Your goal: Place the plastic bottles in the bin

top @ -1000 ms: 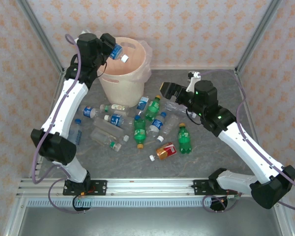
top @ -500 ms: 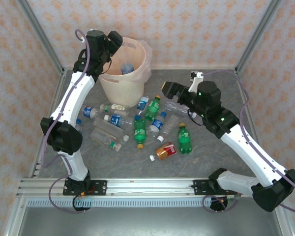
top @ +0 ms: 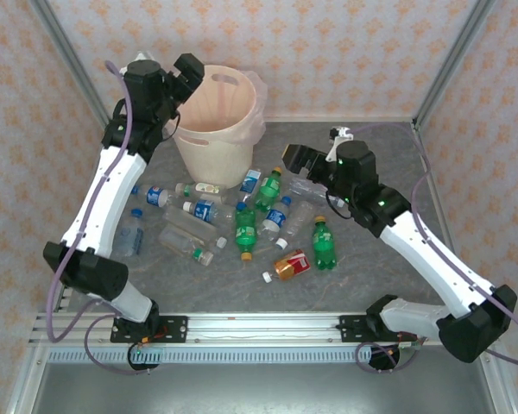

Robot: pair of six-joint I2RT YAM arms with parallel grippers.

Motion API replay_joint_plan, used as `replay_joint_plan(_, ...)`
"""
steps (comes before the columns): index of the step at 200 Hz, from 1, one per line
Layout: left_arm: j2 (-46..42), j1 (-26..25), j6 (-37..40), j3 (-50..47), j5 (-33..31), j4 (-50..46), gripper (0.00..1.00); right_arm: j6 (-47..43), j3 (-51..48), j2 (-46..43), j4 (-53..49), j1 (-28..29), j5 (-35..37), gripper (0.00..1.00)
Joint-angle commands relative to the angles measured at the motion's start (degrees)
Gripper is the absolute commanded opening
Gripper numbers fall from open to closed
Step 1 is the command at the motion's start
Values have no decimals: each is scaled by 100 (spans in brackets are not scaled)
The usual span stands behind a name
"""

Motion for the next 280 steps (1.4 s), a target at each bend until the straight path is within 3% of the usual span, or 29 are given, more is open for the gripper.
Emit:
replay_joint_plan(1,-339,-46,187,-311,88,108,99,-277,192,69,-184,27,361,100)
replay_joint_plan(114,-2123,-44,520,-2796,444,475,99,-394,66,1386,-582,-163,587,97)
replay_joint_plan(156,-2319,-38,662,-2926,518,223,99,-1122,424,1935,-1149,-244,1408,100)
replay_joint_plan(280,-2908,-47,824,-3348,395,-10,99,-2639,1474,3928,-2036,-491,1599,91)
